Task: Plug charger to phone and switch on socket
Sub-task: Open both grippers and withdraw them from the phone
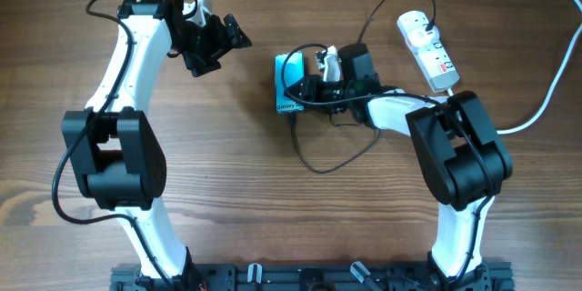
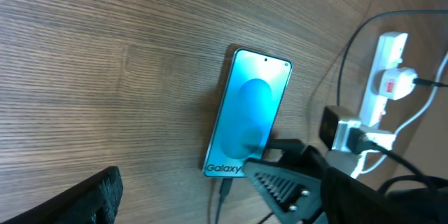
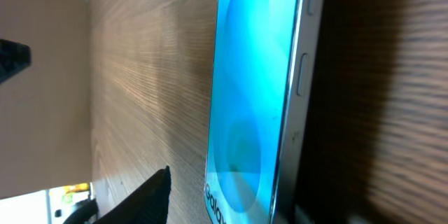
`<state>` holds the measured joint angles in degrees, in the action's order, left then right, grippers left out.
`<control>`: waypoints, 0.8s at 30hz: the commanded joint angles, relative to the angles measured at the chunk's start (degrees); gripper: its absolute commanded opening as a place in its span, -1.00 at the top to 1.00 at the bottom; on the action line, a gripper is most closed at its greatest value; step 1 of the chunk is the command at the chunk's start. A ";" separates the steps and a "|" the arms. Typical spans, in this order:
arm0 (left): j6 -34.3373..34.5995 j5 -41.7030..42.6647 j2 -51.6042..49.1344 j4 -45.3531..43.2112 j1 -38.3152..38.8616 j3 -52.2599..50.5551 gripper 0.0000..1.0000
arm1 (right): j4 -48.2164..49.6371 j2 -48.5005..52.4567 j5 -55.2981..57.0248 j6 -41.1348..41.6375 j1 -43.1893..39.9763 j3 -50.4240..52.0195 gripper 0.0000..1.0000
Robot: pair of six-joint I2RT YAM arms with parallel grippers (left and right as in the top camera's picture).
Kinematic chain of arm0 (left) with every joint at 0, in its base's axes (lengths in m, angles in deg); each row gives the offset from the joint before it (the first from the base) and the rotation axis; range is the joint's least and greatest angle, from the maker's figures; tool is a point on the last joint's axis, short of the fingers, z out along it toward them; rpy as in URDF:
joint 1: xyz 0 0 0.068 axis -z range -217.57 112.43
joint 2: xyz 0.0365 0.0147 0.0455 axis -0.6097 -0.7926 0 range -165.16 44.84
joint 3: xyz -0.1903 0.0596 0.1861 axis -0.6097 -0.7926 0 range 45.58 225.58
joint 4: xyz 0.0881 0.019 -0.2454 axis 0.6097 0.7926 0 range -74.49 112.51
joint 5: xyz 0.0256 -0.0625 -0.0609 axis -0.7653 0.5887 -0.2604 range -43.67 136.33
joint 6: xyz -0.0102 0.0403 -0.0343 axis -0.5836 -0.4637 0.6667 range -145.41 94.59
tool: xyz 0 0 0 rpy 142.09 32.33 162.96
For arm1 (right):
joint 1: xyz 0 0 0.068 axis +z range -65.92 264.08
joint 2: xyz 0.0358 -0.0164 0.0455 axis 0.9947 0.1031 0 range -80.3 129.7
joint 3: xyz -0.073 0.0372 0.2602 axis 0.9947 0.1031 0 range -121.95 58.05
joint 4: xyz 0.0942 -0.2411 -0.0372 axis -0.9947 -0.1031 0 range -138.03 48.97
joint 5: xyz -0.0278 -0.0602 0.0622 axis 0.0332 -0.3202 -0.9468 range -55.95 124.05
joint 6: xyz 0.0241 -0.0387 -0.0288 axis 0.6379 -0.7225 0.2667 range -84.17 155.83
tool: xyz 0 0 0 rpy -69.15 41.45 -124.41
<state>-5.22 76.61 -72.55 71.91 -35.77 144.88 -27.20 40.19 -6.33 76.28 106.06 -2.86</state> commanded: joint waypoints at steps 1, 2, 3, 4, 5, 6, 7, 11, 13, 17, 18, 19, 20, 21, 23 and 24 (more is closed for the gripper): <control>-1.99 -4.15 1.33 0.02 0.07 -0.09 -0.85 | -1.90 -1.20 1.73 0.00 -0.68 0.02 -0.27; -1.99 -4.98 1.33 0.02 0.07 -0.09 -0.85 | -2.45 -1.84 1.75 -0.13 -0.68 0.02 -0.34; -1.99 -5.55 1.36 0.02 0.07 -0.09 -0.85 | -3.04 -2.56 1.75 -1.01 -0.68 0.02 -0.34; -1.99 -5.75 1.33 0.02 0.07 -0.09 -0.86 | -4.24 -3.72 2.23 -1.99 -0.68 0.02 -0.35; -1.99 -5.75 1.33 0.02 0.07 -0.09 -0.86 | -5.66 -4.79 3.21 -2.93 -0.68 0.02 -0.36; -1.99 -5.75 1.33 0.02 0.07 -0.09 -0.86 | -6.91 -5.77 4.09 -3.52 -0.68 -0.07 -0.36; -1.99 -5.77 1.33 0.02 0.07 -0.09 -0.87 | -9.18 -6.93 5.57 -4.90 -0.68 -0.44 -0.36; -2.01 -8.00 1.33 0.07 0.07 -0.09 -1.00 | -19.56 -10.32 8.94 -12.13 -0.68 -3.82 -0.37; -1.97 -9.07 1.33 0.07 0.07 -0.09 -1.00 | -26.51 -11.08 10.49 -16.39 -0.68 -6.86 -0.38; -1.97 -9.20 1.33 0.02 0.04 -0.09 -1.00 | -38.99 -11.76 11.23 -23.08 -0.68 -14.03 -0.47; -1.97 -9.20 1.36 0.02 0.04 -0.09 -1.00 | -42.32 -11.76 12.22 -23.96 -0.68 -16.22 -0.49; -1.97 -9.20 1.33 0.02 0.04 -0.09 -1.00 | -48.17 -11.76 15.34 -24.22 -0.68 -20.06 -0.55; -1.97 -9.20 1.33 0.02 0.04 -0.09 -1.00 | -52.17 -11.76 17.16 -25.16 -0.68 -22.69 -0.61; -1.97 -9.20 1.36 0.02 0.04 -0.09 -1.00 | -56.48 -11.76 18.47 -27.41 -0.76 -25.55 -0.66; -1.97 -9.20 1.33 0.02 0.04 -0.09 -1.00 | -63.12 -11.76 21.20 -30.21 -1.14 -29.75 -0.77; -1.97 -9.20 1.33 0.02 0.04 -0.09 -1.00 | -65.94 -11.76 23.04 -30.51 -1.40 -31.41 -0.82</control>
<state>-6.27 68.13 -72.55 71.93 -35.77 144.88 -88.47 30.03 9.94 51.21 105.47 -28.87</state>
